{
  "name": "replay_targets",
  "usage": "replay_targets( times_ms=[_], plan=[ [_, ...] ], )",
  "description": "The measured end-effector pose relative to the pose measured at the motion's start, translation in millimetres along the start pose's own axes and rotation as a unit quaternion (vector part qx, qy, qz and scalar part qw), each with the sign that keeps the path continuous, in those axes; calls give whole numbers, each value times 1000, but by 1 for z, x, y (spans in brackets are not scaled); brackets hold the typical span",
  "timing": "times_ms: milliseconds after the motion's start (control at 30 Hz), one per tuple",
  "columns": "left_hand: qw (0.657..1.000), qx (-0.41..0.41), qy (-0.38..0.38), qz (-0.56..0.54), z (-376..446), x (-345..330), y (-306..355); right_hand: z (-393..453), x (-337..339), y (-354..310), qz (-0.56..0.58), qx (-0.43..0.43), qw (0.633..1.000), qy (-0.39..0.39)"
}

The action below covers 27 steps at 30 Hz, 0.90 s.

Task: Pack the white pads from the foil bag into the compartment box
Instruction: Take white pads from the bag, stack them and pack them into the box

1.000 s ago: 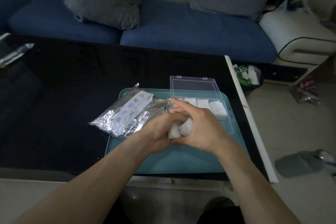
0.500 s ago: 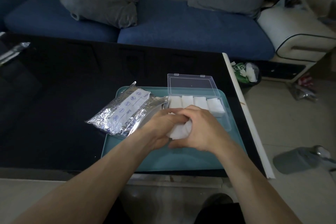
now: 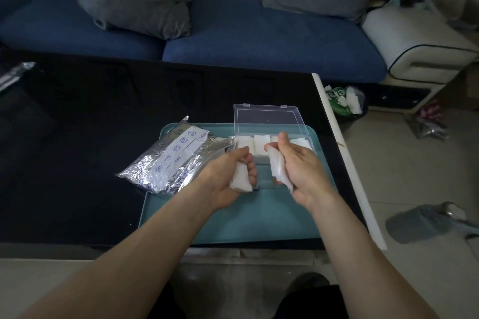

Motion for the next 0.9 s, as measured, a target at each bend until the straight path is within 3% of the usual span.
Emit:
replay_targets(
  times_ms=[133, 333, 433, 667, 800, 900],
  plan=[
    [999, -4, 25, 48, -1, 13, -9, 2, -3, 6, 29, 7, 999, 21],
    [969, -72, -79, 223, -23, -19, 9, 6, -5, 1, -76, 79, 993, 34],
    [954, -135, -14, 267, -21, -7, 21, 4, -6, -4, -89, 103, 990, 33],
    [947, -192, 19, 257, -18, 2, 41, 6, 1, -3, -3, 34, 997, -70],
    [979, -152, -36, 132, -20, -11, 36, 1, -7, 1, 136, -16, 985, -110],
    [988, -111, -36, 97, -18, -12, 31, -7, -18, 3, 107, -7, 988, -109]
  ],
)
Point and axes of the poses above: each hand's wrist, its own z-axis towards the middle knuckle, its own x-axis out of the back of the hand, y = z × x, the point moved 10 cm from there along z, towards the middle knuckle
